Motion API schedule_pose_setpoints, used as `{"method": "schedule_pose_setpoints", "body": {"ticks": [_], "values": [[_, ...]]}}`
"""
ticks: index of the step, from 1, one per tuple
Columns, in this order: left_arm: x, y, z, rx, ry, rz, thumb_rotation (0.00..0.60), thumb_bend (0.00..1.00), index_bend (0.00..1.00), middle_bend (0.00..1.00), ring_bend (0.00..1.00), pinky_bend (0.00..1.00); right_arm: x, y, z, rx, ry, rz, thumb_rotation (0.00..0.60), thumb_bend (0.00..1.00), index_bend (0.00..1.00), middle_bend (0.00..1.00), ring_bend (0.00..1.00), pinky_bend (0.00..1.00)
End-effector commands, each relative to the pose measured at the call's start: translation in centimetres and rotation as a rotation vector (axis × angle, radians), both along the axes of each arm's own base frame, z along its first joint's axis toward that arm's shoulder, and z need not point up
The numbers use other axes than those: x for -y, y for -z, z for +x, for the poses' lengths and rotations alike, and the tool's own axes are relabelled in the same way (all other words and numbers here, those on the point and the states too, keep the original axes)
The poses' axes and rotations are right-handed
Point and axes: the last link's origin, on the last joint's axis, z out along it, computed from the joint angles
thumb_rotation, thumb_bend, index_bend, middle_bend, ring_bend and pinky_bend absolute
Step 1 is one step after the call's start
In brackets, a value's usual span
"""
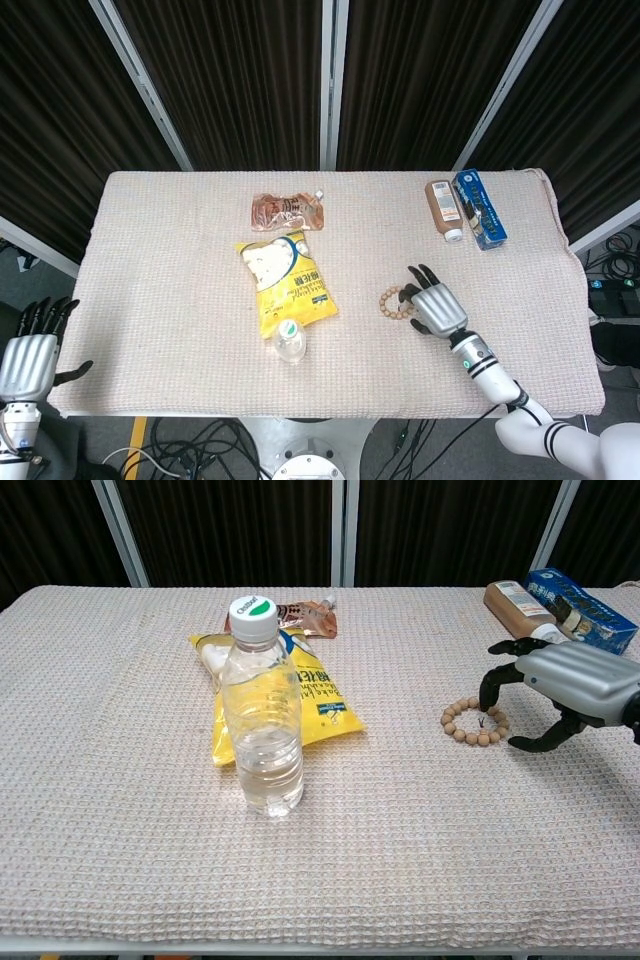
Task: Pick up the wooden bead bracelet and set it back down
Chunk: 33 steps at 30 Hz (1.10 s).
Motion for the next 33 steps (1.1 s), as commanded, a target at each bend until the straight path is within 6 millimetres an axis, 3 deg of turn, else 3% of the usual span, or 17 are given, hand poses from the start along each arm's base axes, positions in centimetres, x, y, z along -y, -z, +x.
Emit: {"method": "schedule_pose_setpoints", "body": {"ticks": [1,13,21,24,33], "values": [[0.0,0.1,-0.2,0.002,-0.003,-0.002,0.600,0.00,0.13,0.08,0.00,0.00,0.1,1.0,0.1,-0.023,-0.026,-0.006,0.600,0.19,0.42,0.36,0.03,0.00],[-0.1,0.2,-0.7,0.018,-0.013,-0.006,0.600,0.00,0.13,0.08,0.00,0.00,-0.1,2.2,-0.5,-0.067,-0.086,-0.030,0.600,0.21,0.48,0.37,0.06,0.00],[-0.2,0.2,-0.8,0.024,-0.009,-0.004,0.600,0.00,0.13,0.08,0.00,0.00,-0.3,2.2,-1.4,-0.088,-0.106,-0.039,0.600,0.49,0.65,0.48,0.16,0.00],[-0.2,0.2,-0.8,0.026,-0.007,-0.001,0.600,0.00,0.13,0.08,0.00,0.00,-0.4,1.6,-1.3,-0.003,-0.062,-0.031,0.600,0.56,0.68,0.50,0.17,0.00],[-0.2,0.0,-0.5,0.028,0.005,0.004,0.600,0.00,0.13,0.08,0.00,0.00,-0.2,-3.5,-0.1,0.666,0.364,0.154,0.600,0.60,0.68,0.50,0.18,0.00]]}}
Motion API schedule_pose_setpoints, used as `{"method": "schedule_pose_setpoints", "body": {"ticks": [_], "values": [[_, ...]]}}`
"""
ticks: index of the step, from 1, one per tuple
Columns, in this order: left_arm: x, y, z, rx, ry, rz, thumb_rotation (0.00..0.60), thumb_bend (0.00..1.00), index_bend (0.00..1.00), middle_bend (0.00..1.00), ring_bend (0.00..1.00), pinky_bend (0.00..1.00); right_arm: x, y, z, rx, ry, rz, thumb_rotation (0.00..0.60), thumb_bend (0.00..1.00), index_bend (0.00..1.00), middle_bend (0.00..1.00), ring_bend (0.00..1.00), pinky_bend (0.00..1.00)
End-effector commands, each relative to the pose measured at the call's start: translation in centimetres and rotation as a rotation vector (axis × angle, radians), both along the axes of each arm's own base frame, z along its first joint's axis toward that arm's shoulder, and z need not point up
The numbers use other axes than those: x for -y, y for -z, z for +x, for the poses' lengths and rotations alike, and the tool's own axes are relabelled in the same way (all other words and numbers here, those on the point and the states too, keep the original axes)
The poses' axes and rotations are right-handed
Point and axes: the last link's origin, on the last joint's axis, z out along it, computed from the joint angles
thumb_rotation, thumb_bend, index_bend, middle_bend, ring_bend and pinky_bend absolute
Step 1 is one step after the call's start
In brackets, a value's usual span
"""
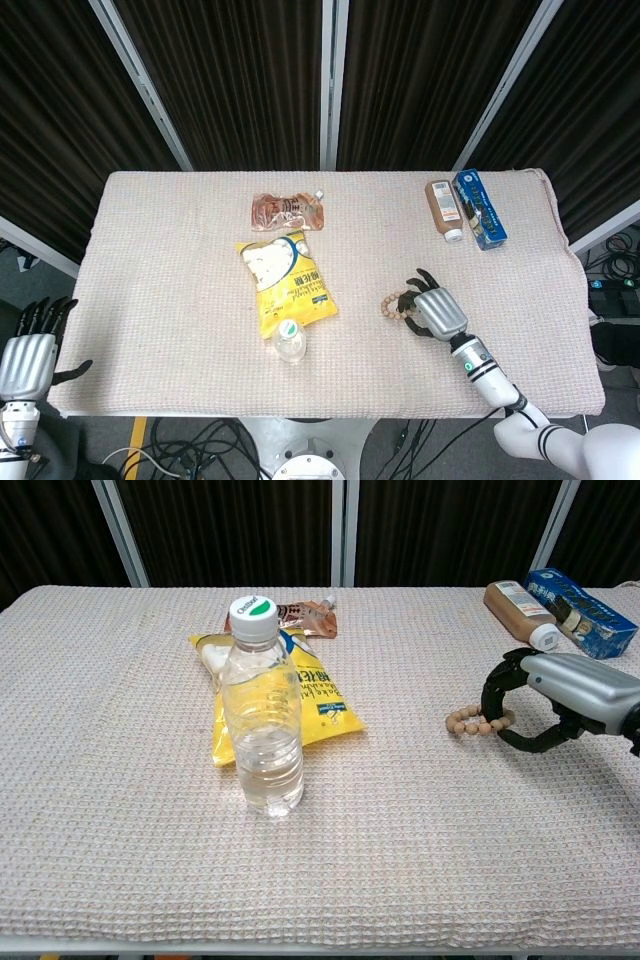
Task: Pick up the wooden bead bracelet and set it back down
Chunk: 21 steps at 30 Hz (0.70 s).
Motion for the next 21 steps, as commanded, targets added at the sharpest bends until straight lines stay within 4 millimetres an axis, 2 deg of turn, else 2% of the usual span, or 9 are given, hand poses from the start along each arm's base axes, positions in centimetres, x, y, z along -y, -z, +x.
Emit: {"method": "schedule_pose_setpoints", "body": {"ticks": [1,7,10,16,21], "values": [[-0.1,0.0,0.2,-0.003,0.006,-0.001,0.600,0.00,0.13,0.08,0.00,0.00,0.2,-4.0,0.8,0.447,0.290,0.153,0.600,0.60,0.68,0.50,0.18,0.00],[-0.3,-0.2,0.6,-0.010,0.015,0.000,0.600,0.00,0.13,0.08,0.00,0.00,-0.6,-6.2,1.8,0.921,0.629,0.456,0.600,0.60,0.67,0.50,0.18,0.00],[-0.4,-0.2,0.8,-0.013,0.018,-0.005,0.600,0.00,0.13,0.08,0.00,0.00,-1.0,-6.7,2.0,1.107,0.726,0.596,0.600,0.61,0.64,0.50,0.18,0.00],[-0.6,-0.4,1.3,-0.021,0.026,-0.006,0.600,0.00,0.13,0.08,0.00,0.00,-1.5,-7.2,1.6,1.344,0.810,0.858,0.600,0.67,0.56,0.49,0.18,0.00],[-0.7,-0.4,1.5,-0.027,0.027,-0.016,0.600,0.00,0.13,0.08,0.00,0.00,-1.6,-7.5,1.2,1.432,0.843,1.014,0.600,0.68,0.49,0.48,0.18,0.00]]}}
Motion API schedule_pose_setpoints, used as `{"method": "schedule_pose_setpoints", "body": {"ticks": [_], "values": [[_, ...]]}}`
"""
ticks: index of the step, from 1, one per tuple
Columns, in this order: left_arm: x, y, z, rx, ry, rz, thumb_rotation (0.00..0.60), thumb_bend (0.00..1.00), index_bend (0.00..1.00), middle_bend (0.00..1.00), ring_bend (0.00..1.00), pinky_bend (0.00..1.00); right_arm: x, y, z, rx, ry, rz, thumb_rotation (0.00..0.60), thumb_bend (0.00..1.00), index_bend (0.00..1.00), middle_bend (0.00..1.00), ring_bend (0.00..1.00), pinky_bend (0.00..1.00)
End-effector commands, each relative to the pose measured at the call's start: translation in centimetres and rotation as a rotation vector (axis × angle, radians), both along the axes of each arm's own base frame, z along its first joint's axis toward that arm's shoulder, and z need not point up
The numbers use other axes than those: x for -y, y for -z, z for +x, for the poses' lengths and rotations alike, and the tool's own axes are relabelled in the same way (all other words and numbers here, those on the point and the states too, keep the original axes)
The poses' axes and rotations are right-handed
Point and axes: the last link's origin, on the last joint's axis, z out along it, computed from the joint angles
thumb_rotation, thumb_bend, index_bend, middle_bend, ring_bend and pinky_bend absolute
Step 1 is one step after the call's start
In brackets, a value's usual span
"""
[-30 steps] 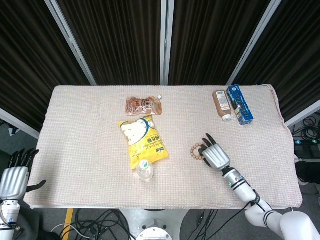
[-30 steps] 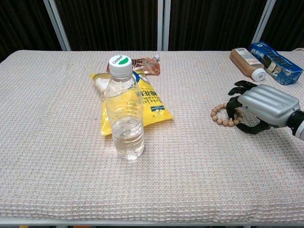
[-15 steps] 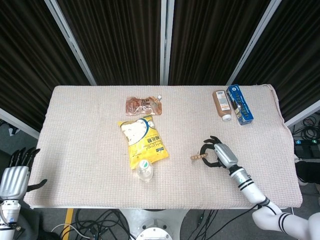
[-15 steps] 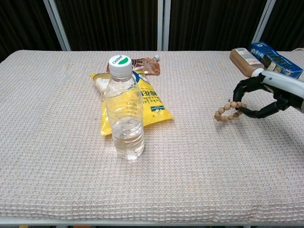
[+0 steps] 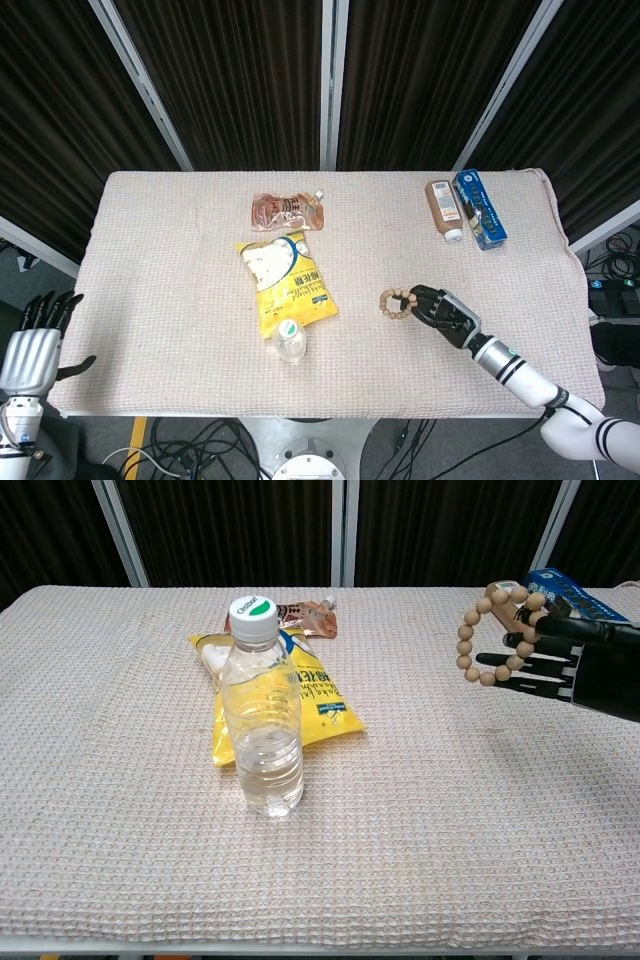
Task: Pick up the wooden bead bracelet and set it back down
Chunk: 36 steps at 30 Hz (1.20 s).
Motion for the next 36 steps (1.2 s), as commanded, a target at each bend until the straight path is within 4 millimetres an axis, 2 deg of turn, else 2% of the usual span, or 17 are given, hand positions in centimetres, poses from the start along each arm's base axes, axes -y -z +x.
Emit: {"method": "schedule_pose_setpoints", "body": {"ticks": [1,7,11,13,16,19,21,25,29,36], "values": [[-0.1,0.0,0.1,-0.002,0.002,-0.004,0.600,0.00,0.13,0.08,0.00,0.00,-0.7,-1.7,-0.2,0.192,-0.045,0.230,0.600,0.68,0.48,0.47,0.17,0.00],[-0.3,0.1,0.4,-0.002,0.011,-0.015,0.600,0.00,0.13,0.08,0.00,0.00,-0.6,-2.0,0.0,0.272,-0.066,0.263,0.594,0.69,0.37,0.43,0.15,0.00],[-0.3,0.1,0.5,-0.003,0.011,-0.015,0.600,0.00,0.13,0.08,0.00,0.00,-0.7,-1.9,0.2,0.235,-0.136,0.180,0.522,0.68,0.31,0.41,0.13,0.00],[-0.3,0.1,0.4,0.000,0.010,-0.015,0.600,0.00,0.13,0.08,0.00,0.00,-0.6,-1.7,0.2,0.175,-0.183,0.110,0.486,0.63,0.29,0.41,0.13,0.00],[-0.3,0.1,0.4,0.000,0.008,-0.020,0.600,0.00,0.13,0.08,0.00,0.00,-0.5,-1.1,0.3,0.076,-0.227,-0.003,0.432,0.48,0.26,0.41,0.13,0.00],[-0.2,0.2,0.3,0.003,0.003,-0.022,0.600,0.00,0.13,0.08,0.00,0.00,-0.6,-0.6,0.8,0.005,-0.248,-0.091,0.397,0.41,0.25,0.41,0.14,0.00],[-0.2,0.2,0.3,0.005,0.002,-0.021,0.600,0.00,0.13,0.08,0.00,0.00,-0.7,-0.4,1.1,-0.035,-0.268,-0.139,0.392,0.40,0.26,0.42,0.15,0.00],[-0.1,0.2,0.1,0.010,-0.004,-0.025,0.600,0.00,0.13,0.08,0.00,0.00,-1.0,0.5,1.9,-0.152,-0.302,-0.260,0.386,0.39,0.36,0.49,0.20,0.00],[0.0,0.3,0.0,0.012,-0.006,-0.026,0.600,0.00,0.13,0.08,0.00,0.00,-1.3,1.2,2.5,-0.200,-0.319,-0.299,0.380,0.38,0.43,0.52,0.22,0.00],[-0.1,0.4,-0.3,0.018,-0.016,-0.025,0.600,0.00,0.13,0.08,0.00,0.00,-1.5,2.3,3.1,-0.215,-0.336,-0.323,0.359,0.36,0.49,0.57,0.25,0.00]]}}
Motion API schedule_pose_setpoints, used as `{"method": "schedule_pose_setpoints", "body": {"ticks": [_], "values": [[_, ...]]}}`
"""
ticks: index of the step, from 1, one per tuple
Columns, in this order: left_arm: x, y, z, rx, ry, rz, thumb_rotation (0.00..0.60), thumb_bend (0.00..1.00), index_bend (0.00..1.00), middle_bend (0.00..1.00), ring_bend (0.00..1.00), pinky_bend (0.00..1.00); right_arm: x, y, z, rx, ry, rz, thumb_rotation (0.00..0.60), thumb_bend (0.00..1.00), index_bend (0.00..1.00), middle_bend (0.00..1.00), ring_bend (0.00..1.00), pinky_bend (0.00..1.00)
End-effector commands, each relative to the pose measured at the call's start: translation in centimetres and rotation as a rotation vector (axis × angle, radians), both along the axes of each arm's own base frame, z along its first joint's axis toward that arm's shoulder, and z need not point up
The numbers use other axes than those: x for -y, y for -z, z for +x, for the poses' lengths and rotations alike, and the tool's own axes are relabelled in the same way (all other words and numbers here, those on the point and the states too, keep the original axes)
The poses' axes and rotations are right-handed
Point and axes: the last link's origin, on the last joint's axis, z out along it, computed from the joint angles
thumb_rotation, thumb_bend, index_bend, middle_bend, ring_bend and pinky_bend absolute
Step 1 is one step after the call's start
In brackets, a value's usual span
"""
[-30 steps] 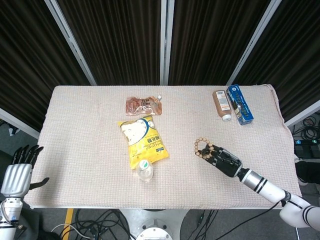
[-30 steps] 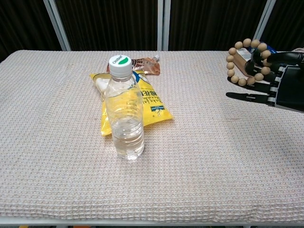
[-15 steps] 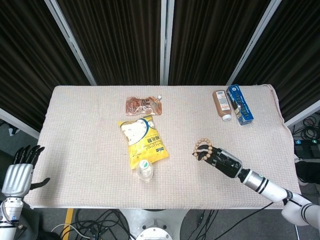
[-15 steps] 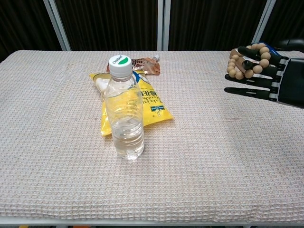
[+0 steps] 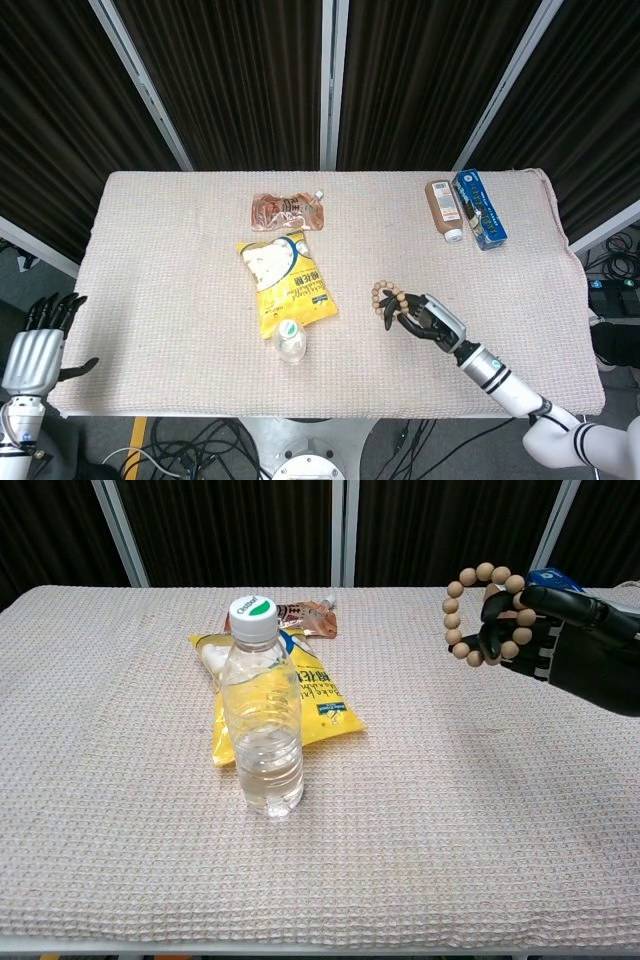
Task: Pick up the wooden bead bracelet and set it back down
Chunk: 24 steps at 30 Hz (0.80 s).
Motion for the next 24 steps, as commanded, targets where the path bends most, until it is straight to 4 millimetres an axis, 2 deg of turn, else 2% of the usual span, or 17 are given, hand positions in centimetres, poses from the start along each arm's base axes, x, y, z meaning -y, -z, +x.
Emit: {"method": "schedule_pose_setpoints", "body": {"ticks": [1,5,13,18,22,24], "values": [[0.0,0.1,-0.1,-0.001,-0.003,-0.003,0.600,0.00,0.13,0.08,0.00,0.00,-0.1,0.6,0.2,-0.001,-0.001,0.000,0.357,0.36,0.49,0.57,0.25,0.00],[-0.1,0.1,-0.2,-0.001,-0.006,-0.006,0.600,0.00,0.13,0.08,0.00,0.00,0.0,1.1,0.4,0.003,-0.006,0.018,0.347,0.38,0.49,0.57,0.25,0.00],[-0.2,0.1,-0.3,-0.001,-0.011,-0.008,0.600,0.00,0.13,0.08,0.00,0.00,0.4,2.0,1.0,-0.002,-0.027,0.030,0.344,0.60,0.49,0.57,0.25,0.00],[-0.2,0.1,-0.4,-0.002,-0.014,-0.007,0.600,0.00,0.13,0.08,0.00,0.00,0.5,2.3,1.2,-0.021,-0.041,0.023,0.338,0.60,0.49,0.57,0.25,0.00],[-0.3,0.1,-0.4,-0.001,-0.017,-0.008,0.600,0.00,0.13,0.08,0.00,0.00,0.5,2.5,1.2,-0.038,-0.043,0.012,0.338,0.46,0.50,0.58,0.25,0.00],[-0.3,0.1,-0.4,-0.002,-0.018,-0.010,0.600,0.00,0.13,0.08,0.00,0.00,0.5,2.7,1.1,-0.059,-0.053,0.007,0.335,0.54,0.51,0.58,0.25,0.00]]}}
